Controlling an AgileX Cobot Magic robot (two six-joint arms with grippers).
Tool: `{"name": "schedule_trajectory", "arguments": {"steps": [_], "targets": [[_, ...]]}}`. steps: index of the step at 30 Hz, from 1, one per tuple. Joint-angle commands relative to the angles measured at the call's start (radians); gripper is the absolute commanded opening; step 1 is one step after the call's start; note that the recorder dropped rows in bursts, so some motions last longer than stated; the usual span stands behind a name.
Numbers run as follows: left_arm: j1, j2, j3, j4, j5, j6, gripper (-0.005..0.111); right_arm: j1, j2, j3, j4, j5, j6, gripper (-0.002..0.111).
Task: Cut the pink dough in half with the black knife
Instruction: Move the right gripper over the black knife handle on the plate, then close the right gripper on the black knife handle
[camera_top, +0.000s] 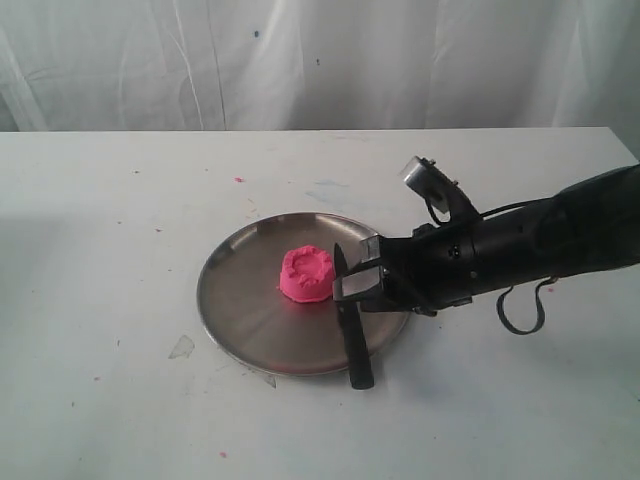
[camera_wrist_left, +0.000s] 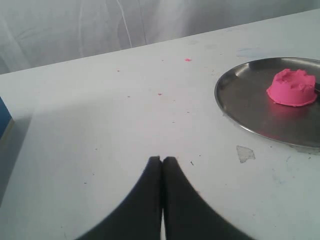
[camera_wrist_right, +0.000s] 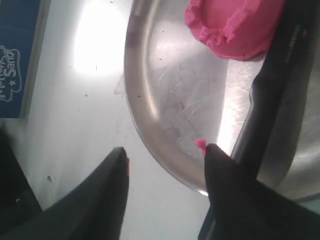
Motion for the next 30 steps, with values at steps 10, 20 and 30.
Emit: {"name": "schedule_trajectory", "arguments": {"steps": [10,20,30], "targets": [[0.004,-0.002,0.002,-0.010,-0.003,0.000,0.000,-0.002,0.051,-0.033,-0.071,-0.082,-0.045,0.063],[0.004,-0.002,0.002,-0.010,-0.003,0.000,0.000,0.032,0.056,-0.079,-0.171,-0.098,0.007,0.063],[0.004,-0.002,0.002,-0.010,-0.003,0.000,0.000,0.069,0.150,-0.079,-0.171,-0.114,0.028,0.063]]}}
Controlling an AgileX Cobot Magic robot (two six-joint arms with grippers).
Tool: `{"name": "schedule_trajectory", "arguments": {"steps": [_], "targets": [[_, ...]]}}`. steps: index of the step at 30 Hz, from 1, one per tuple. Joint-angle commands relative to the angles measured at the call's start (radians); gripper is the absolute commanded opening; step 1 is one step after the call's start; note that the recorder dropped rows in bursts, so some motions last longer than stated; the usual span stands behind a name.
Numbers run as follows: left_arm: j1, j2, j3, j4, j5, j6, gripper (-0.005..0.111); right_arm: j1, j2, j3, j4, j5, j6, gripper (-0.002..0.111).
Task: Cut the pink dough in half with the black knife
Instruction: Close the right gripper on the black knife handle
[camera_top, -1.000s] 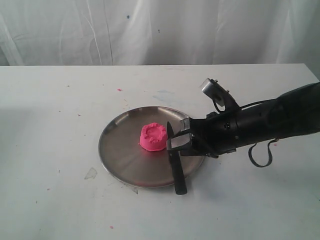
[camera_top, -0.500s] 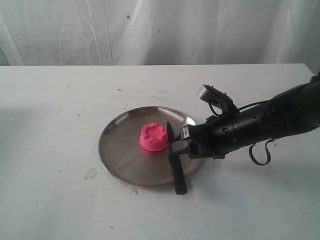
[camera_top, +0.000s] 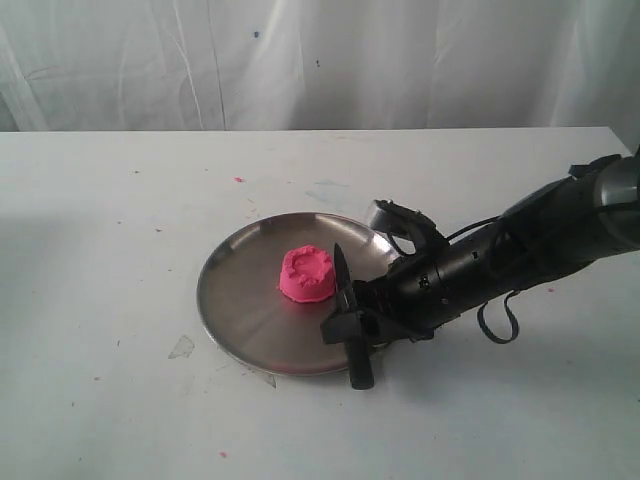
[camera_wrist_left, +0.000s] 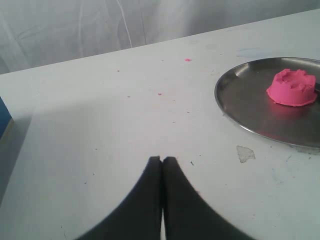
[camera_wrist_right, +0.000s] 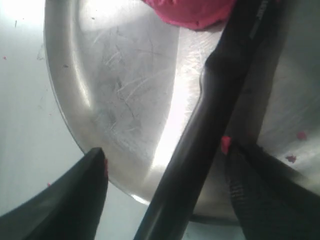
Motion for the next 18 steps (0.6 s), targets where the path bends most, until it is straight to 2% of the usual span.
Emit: {"name": "schedule_trajectory", "arguments": {"steps": [1,11,18], "targets": [[0.004,-0.002,0.002,-0.010,-0.003,0.000,0.000,0.003,0.016,-0.007,-0.004,-0.008,0.002,0.063],[0.004,-0.002,0.002,-0.010,-0.003,0.000,0.000,0.003,0.049,-0.023,-0.005,-0.013,0.033,0.063],[0.004,-0.002,0.002,-0.010,-0.003,0.000,0.000,0.003,0.049,-0.023,-0.043,-0.057,0.085,0.058]]}}
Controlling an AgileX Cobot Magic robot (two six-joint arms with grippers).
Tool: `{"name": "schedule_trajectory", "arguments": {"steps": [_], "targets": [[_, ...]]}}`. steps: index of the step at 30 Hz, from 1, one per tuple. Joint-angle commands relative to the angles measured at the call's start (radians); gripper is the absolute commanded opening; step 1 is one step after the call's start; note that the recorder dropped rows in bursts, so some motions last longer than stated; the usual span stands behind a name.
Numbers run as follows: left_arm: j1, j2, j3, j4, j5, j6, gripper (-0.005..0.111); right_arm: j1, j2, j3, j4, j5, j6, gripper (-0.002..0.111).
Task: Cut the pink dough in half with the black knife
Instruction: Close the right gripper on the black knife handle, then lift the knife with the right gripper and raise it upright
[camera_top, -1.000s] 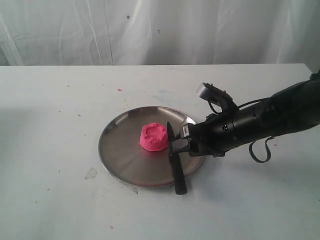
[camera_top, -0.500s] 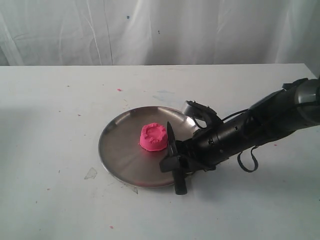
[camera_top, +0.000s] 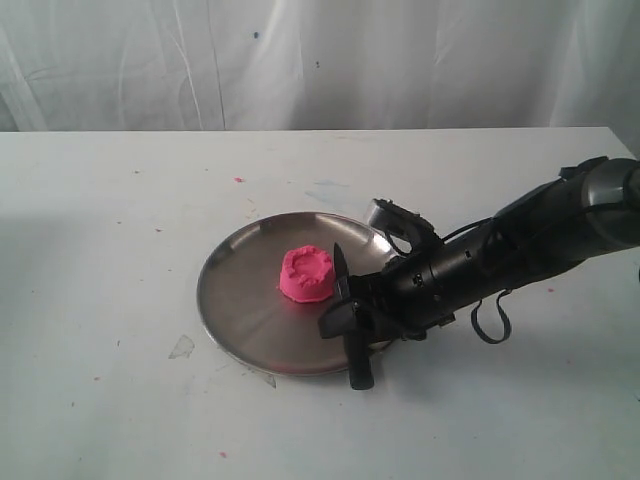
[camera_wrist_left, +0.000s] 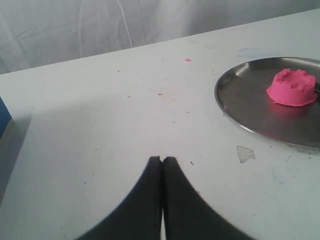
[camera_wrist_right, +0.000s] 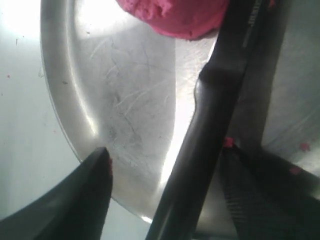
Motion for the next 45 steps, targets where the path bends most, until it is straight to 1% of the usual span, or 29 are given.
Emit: {"name": "schedule_trajectory", "arguments": {"steps": [1,4,6,9,12,16,20,24,27,30,35,38,45], "targets": [[0.004,-0.002,0.002,-0.010,-0.003,0.000,0.000,0.001,0.017,0.000,-0.069,-0.047,0.027,0.058],[0.004,-0.002,0.002,-0.010,-0.003,0.000,0.000,0.001,0.017,0.000,-0.092,-0.049,0.047,0.058],[0.004,-0.002,0.002,-0.010,-0.003,0.000,0.000,0.001,0.017,0.000,-0.094,-0.046,0.049,0.054],[0.004,-0.002,0.002,-0.010,-0.003,0.000,0.000,0.001,0.017,0.000,-0.092,-0.029,0.049,0.041],[0.004,-0.002,0.002,-0.010,-0.003,0.000,0.000,0.001,0.017,0.000,-0.090,-0.029,0.049,0.031],[0.004,-0.002,0.002,-0.010,-0.003,0.000,0.000,0.001,0.017,0.000,-0.056,-0.022,0.049,0.028],[0.004,-0.002,0.002,-0.010,-0.003,0.000,0.000,0.001,0.015,-0.018,-0.045,0.032,0.049,0.024],[0.004,-0.002,0.002,-0.010,-0.003,0.000,0.000,0.001,-0.012,-0.043,-0.043,0.048,0.049,0.016],[0.004,-0.002,0.002,-0.010,-0.003,0.000,0.000,0.001,-0.052,-0.060,-0.039,0.028,0.049,0.010],[0.004,-0.002,0.002,-0.010,-0.003,0.000,0.000,0.001,-0.091,-0.071,-0.039,0.002,0.049,0.008],[0.004,-0.002,0.002,-0.010,-0.003,0.000,0.000,-0.001,-0.137,-0.072,-0.067,-0.015,0.062,0.008],[0.004,-0.002,0.002,-0.010,-0.003,0.000,0.000,-0.001,-0.178,-0.072,-0.127,-0.021,0.101,0.008],[0.004,-0.002,0.002,-0.010,-0.003,0.000,0.000,-0.001,-0.298,-0.066,-0.359,-0.032,0.258,0.008]]}}
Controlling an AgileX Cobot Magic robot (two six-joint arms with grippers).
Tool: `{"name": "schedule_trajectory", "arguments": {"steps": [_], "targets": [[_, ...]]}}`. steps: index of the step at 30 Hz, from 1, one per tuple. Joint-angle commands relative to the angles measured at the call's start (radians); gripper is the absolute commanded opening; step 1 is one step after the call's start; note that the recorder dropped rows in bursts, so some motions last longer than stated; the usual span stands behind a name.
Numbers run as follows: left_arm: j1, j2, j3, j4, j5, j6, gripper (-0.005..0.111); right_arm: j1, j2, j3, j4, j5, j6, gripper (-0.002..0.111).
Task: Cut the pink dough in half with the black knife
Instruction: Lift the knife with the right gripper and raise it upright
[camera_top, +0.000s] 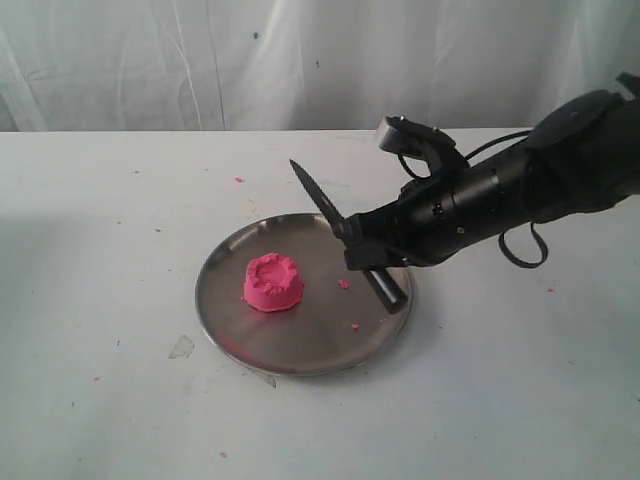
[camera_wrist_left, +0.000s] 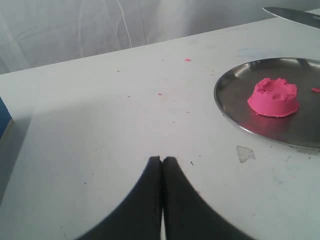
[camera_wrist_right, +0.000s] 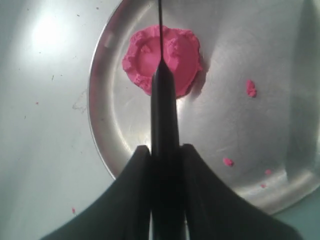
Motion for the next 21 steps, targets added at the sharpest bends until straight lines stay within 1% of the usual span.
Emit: {"name": "schedule_trajectory", "arguments": {"steps": [1,6,12,14,15,21], "targets": [[0.004,-0.002,0.002,-0.010,-0.003,0.000,0.000,-0.003,-0.087,0.005,-0.143,-0.001,0.102,0.008],[0.004,-0.002,0.002,-0.010,-0.003,0.000,0.000,-0.003,-0.178,0.029,-0.221,0.003,0.149,0.007],[0.004,-0.002,0.002,-0.010,-0.003,0.000,0.000,-0.003,-0.266,0.090,-0.222,-0.005,0.162,0.006],[0.004,-0.002,0.002,-0.010,-0.003,0.000,0.000,-0.003,-0.278,0.123,-0.220,-0.012,0.162,0.004],[0.004,-0.002,0.002,-0.010,-0.003,0.000,0.000,-0.003,-0.287,0.143,-0.218,-0.018,0.158,0.000],[0.004,-0.002,0.002,-0.010,-0.003,0.000,0.000,-0.003,-0.394,0.238,-0.211,-0.014,0.163,0.000]]}}
